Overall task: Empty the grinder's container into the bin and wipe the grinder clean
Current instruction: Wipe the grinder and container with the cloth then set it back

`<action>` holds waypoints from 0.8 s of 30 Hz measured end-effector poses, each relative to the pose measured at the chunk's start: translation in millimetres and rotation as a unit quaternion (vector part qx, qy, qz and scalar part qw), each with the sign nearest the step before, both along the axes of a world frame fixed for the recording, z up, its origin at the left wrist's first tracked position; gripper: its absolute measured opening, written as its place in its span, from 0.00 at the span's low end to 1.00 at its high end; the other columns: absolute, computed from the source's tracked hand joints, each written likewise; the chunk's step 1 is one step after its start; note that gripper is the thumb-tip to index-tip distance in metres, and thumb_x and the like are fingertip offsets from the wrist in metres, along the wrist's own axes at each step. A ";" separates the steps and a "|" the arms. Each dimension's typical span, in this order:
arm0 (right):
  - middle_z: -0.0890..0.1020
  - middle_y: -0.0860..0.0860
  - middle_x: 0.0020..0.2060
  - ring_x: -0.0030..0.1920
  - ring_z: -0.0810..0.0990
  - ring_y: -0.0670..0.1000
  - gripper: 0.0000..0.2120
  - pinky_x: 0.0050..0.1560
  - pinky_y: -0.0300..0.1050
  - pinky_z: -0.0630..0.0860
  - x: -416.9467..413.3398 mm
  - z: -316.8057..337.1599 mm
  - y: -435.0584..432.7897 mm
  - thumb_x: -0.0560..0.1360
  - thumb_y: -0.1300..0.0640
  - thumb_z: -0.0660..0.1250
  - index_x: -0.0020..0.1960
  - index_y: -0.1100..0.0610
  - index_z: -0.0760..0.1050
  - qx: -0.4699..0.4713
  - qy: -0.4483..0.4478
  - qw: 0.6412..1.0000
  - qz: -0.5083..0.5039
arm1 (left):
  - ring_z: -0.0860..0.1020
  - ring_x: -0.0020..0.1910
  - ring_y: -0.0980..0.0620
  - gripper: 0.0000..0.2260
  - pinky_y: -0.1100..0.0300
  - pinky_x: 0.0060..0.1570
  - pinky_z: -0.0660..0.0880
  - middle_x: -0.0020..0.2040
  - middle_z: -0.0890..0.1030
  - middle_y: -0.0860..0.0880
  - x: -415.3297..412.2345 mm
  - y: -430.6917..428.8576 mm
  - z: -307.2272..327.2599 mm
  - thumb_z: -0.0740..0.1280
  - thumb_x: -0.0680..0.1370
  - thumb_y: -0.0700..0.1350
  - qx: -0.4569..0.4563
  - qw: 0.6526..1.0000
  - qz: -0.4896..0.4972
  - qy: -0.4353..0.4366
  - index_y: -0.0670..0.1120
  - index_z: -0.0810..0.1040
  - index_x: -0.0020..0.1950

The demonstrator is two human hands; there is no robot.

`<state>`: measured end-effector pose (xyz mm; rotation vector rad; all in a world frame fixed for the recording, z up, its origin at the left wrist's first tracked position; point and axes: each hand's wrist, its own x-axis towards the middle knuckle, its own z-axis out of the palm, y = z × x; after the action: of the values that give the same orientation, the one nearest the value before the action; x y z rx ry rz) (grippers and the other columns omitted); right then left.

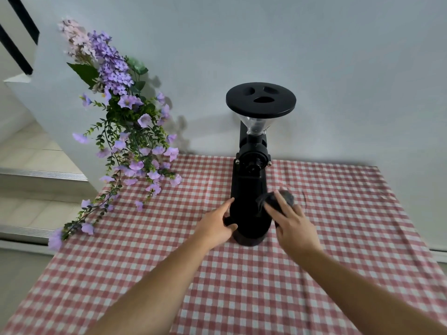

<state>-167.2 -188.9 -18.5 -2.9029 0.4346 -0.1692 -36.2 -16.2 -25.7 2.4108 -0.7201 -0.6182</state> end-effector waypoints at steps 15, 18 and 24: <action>0.81 0.44 0.46 0.39 0.81 0.43 0.19 0.39 0.37 0.79 -5.2 1.6 39.7 0.76 0.64 0.59 0.57 0.43 0.76 0.388 0.007 0.916 -0.105 | 0.72 0.70 0.48 0.33 0.53 0.64 0.73 0.74 0.71 0.49 -0.9 -3.9 -4.4 0.65 0.80 0.50 0.013 1.000 -0.010 -0.009 0.63 0.50 0.78; 0.79 0.45 0.58 0.54 0.78 0.45 0.21 0.56 0.45 0.78 0.8 12.1 29.8 0.76 0.65 0.58 0.61 0.44 0.75 0.341 -0.094 0.929 -0.109 | 0.77 0.63 0.49 0.33 0.55 0.57 0.76 0.68 0.76 0.49 -0.3 -5.7 -5.3 0.66 0.79 0.50 0.016 1.000 0.010 -0.007 0.64 0.51 0.78; 0.45 0.41 0.76 0.73 0.53 0.52 0.31 0.64 0.45 0.70 1.9 -19.4 41.4 0.78 0.64 0.56 0.75 0.43 0.52 0.117 0.056 0.988 0.082 | 0.79 0.39 0.57 0.34 0.67 0.31 0.72 0.61 0.79 0.51 0.8 -1.7 -3.2 0.63 0.79 0.42 0.001 1.000 0.006 0.019 0.65 0.52 0.77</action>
<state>-165.3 -147.5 -37.9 -2.7084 0.2155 0.0665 -35.4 -17.9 -28.9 2.3975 -0.6878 -0.6583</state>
